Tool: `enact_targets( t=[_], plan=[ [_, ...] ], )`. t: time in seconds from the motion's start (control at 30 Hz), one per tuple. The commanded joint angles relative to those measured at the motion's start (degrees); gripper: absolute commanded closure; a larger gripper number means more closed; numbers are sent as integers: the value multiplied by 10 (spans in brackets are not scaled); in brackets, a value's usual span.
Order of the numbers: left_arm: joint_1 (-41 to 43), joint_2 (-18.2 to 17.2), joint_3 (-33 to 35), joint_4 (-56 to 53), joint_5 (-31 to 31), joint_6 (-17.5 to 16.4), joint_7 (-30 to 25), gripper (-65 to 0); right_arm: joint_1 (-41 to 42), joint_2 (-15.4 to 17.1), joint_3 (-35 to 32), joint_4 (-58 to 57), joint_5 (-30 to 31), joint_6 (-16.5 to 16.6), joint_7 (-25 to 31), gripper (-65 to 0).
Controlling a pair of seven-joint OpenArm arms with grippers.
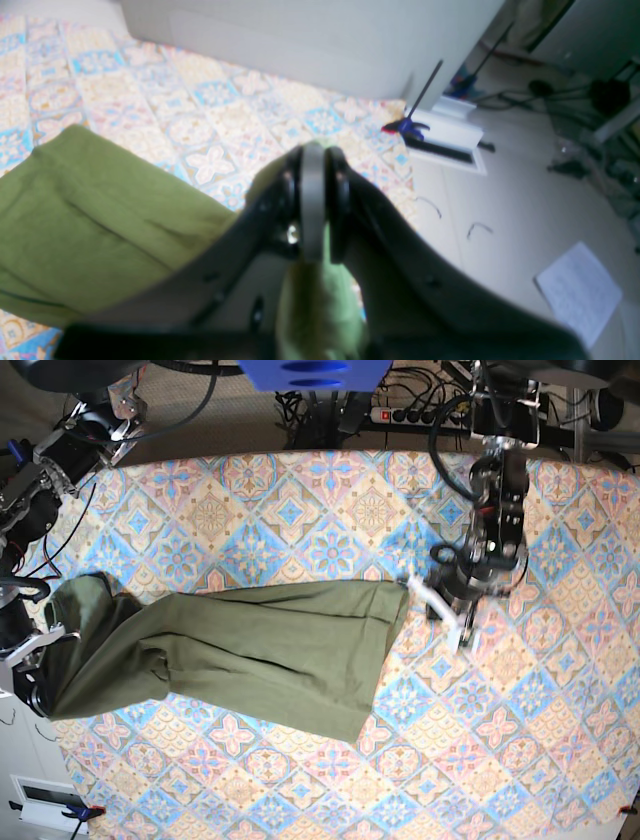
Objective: Layout the t-shirt on the table in an organized manner, then fold the t-shirt properly
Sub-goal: 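Pull the shirt end with the left gripper away from the right gripper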
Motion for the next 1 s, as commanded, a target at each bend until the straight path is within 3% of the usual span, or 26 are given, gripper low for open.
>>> enact_targets(
  t=[0.0, 0.1, 0.3, 0.67, 0.87, 0.97],
  plan=[
    [-34, 2, -4, -14, -5, -1, -7, -26, 12, 12, 2, 8, 14, -3, 24, -7],
    [-120, 27, -19, -112, -31, -1, -6, -92, 0, 12, 2, 9, 14, -3, 24, -7],
    [-229, 63, -43, -290, -94, -1, -10, -163, -1, 12, 3, 9, 14, -3, 24, -7],
    [-278, 112, -45, -465, -98, -1, -79, -332, 2, 12, 3, 8, 13, -3, 24, -7],
    [-274, 124, -42, -467, -107, -1, -92, -318, 2, 12, 3, 8, 13, -3, 24, -7],
    [-275, 125, -42, -467, -126, -2, -94, -188, 2, 12, 3, 8, 12, -3, 24, -7]
  ],
)
